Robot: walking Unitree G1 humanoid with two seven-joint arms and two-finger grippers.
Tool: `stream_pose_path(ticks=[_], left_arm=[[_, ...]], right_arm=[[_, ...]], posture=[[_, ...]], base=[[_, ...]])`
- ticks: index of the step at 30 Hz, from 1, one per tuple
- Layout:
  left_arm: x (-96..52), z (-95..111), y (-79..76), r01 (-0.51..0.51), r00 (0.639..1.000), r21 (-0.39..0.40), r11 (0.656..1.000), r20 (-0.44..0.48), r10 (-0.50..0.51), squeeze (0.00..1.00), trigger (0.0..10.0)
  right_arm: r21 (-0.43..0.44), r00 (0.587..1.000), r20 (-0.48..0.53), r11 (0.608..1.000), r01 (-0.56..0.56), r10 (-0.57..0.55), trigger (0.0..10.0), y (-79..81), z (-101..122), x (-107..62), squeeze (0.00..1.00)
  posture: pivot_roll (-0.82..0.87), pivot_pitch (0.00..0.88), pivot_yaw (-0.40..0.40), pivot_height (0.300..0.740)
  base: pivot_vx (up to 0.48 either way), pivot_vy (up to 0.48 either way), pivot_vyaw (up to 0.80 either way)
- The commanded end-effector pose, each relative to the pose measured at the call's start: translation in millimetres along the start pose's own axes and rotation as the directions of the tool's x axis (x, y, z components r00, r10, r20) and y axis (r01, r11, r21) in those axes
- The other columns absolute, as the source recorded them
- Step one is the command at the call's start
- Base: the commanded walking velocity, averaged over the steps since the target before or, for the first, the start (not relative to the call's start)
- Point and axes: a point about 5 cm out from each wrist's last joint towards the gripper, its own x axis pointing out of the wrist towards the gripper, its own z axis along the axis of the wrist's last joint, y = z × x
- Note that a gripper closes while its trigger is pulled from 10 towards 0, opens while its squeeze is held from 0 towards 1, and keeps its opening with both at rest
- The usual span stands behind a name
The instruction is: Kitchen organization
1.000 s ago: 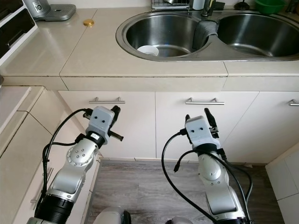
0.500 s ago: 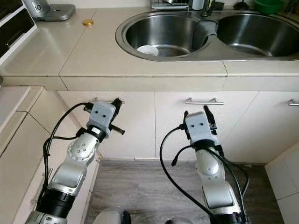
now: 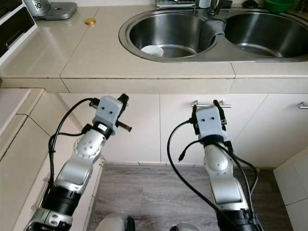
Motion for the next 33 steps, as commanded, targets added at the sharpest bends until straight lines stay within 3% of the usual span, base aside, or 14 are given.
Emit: stream_pose_path(ticks=[1, 5, 10, 15, 20, 28, 33], left_arm=[[0.3, 2.0, -4.1, 0.02, 1.0, 0.016, 1.0, 0.015, -0.02, 0.0, 10.0], [-1.4, 2.3, -8.6, 0.03, 0.999, 0.003, 1.0, 0.013, -0.03, 0.0, 10.0], [-24.9, -7.9, -10.0, 0.032, 0.999, -0.033, 0.999, -0.034, -0.033, 0.0, 10.0], [-62.9, -28.1, -2.3, -0.032, 0.99, -0.009, 0.999, -0.136, 0.031, 0.0, 10.0], [-74.1, -32.3, 1.6, -0.064, 0.983, -0.007, 0.998, -0.172, 0.062, 0.0, 10.0], [-63.9, -23.2, -2.8, -0.06, 0.988, -0.013, 0.998, -0.146, 0.058, 0.0, 10.0], [-65.2, -22.5, -4.1, -0.064, 0.987, -0.023, 0.998, -0.148, 0.059, 0.0, 10.0]], right_arm=[[-0.007, 1.0, 0.013, 1.0, -0.008, 0.008, 10.0, 0.0, 2.0, 0.0, 0.0], [-0.008, 1.0, 0.012, 1.0, -0.012, 0.012, 10.0, 0.8, 1.9, 0.5, 0.0], [-0.007, 0.999, -0.008, 0.999, -0.047, 0.047, 10.0, 7.0, -2.3, -14.1, 0.0], [0.001, 0.987, -0.094, 0.991, -0.13, 0.13, 10.0, 16.5, -17.6, -59.5, 0.0], [0.006, 0.978, -0.149, 0.989, -0.147, 0.147, 10.0, 16.0, -28.0, -79.0, 0.0], [0.014, 0.983, -0.13, 0.992, -0.128, 0.128, 10.0, 15.9, -21.4, -66.9, 0.0], [-0.009, 0.99, -0.107, 0.995, -0.098, 0.097, 10.0, 13.5, -18.7, -58.0, 0.0]], posture=[[0.1, 0.0, 0.0, 0.74], [0.1, 0.0, 0.0, 0.74], [0.1, 0.0, 0.001, 0.74], [0.1, 0.0, -0.009, 0.74], [0.1, 0.0, -0.013, 0.74], [0.11, 0.0, -0.009, 0.74], [0.11, 0.0, -0.008, 0.74]], base=[[0.0, 0.0, 0.0], [0.0, 0.0, 0.0], [0.0, 0.0, 0.0], [0.0, 0.0, 0.0], [0.0, 0.0, 0.0], [0.0, 0.0, 0.0], [0.0, 0.0, 0.0]])
